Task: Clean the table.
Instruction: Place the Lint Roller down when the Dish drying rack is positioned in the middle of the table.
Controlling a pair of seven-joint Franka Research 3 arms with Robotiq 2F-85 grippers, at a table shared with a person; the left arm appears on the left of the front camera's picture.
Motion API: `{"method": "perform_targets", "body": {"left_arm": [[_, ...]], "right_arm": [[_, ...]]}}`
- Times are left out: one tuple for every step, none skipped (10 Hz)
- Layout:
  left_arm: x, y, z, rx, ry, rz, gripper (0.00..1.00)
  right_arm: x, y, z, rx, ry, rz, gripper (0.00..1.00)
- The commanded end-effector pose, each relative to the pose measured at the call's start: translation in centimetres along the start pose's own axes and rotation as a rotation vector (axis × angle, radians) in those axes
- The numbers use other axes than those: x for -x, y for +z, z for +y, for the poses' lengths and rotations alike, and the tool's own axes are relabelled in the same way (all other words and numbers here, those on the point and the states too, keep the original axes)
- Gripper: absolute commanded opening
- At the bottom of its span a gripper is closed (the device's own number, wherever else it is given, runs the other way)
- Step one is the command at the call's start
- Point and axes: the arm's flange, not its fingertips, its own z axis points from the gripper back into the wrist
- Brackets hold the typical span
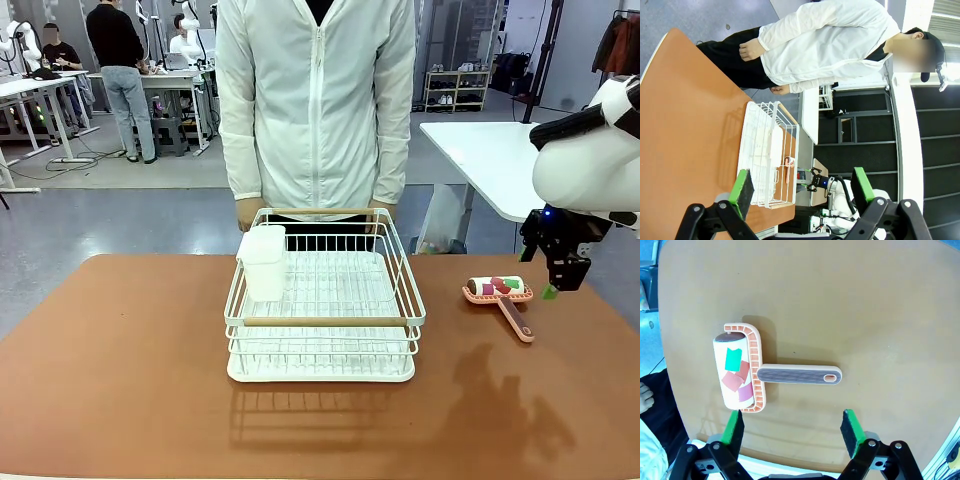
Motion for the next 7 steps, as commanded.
{"method": "perform_targets", "body": {"left_arm": [[-0.11, 0.27, -0.18, 0.012, -0.002, -0.003, 1.0], [-0.11, 0.27, -0.18, 0.012, -0.002, -0.003, 1.0], [-0.11, 0.27, -0.18, 0.012, -0.002, -0.003, 1.0], [-0.11, 0.27, -0.18, 0.012, -0.002, -0.003, 1.0], [-0.11, 0.27, -0.18, 0.012, -0.002, -0.003, 1.0], [-0.11, 0.27, -0.18, 0.012, -0.002, -0.003, 1.0], [-0.11, 0.27, -0.18, 0.012, -0.002, -0.003, 1.0]], "right_arm": [[0.21, 0.02, -0.02, 0.0, 0.002, 0.001, 1.0], [0.21, 0.02, -0.02, 0.0, 0.002, 0.001, 1.0], [0.21, 0.02, -0.02, 0.0, 0.002, 0.001, 1.0], [0.21, 0.02, -0.02, 0.0, 0.002, 0.001, 1.0], [0.21, 0.02, -0.02, 0.0, 0.002, 0.001, 1.0], [0.21, 0.02, -0.02, 0.0, 0.002, 0.001, 1.0], [0.21, 0.02, -0.02, 0.0, 0.002, 0.001, 1.0]]}}
